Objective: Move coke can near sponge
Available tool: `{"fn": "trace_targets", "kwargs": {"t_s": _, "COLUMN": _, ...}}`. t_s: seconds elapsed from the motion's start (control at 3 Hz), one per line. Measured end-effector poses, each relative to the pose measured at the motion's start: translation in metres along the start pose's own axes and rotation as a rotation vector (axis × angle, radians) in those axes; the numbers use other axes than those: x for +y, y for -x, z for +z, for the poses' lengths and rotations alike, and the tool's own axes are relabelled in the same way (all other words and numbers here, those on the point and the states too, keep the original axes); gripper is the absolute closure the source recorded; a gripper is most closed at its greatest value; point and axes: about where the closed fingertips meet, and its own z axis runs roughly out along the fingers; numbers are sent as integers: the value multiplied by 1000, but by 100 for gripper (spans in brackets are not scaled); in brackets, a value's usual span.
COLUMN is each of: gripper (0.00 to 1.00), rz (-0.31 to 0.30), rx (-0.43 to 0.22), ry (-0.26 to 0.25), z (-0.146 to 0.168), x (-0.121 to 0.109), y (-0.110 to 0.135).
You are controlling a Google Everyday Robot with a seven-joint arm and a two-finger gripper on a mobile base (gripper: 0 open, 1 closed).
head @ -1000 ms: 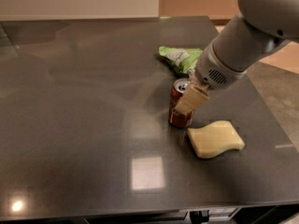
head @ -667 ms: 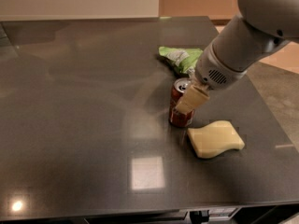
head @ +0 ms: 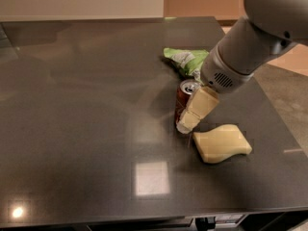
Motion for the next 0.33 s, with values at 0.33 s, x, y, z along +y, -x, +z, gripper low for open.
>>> {"fn": "trace_targets", "kwargs": {"t_s": 0.33, "gripper": 0, "rz": 0, "rx": 0, "ry": 0, "z": 0, "x": 0, "y": 0}}
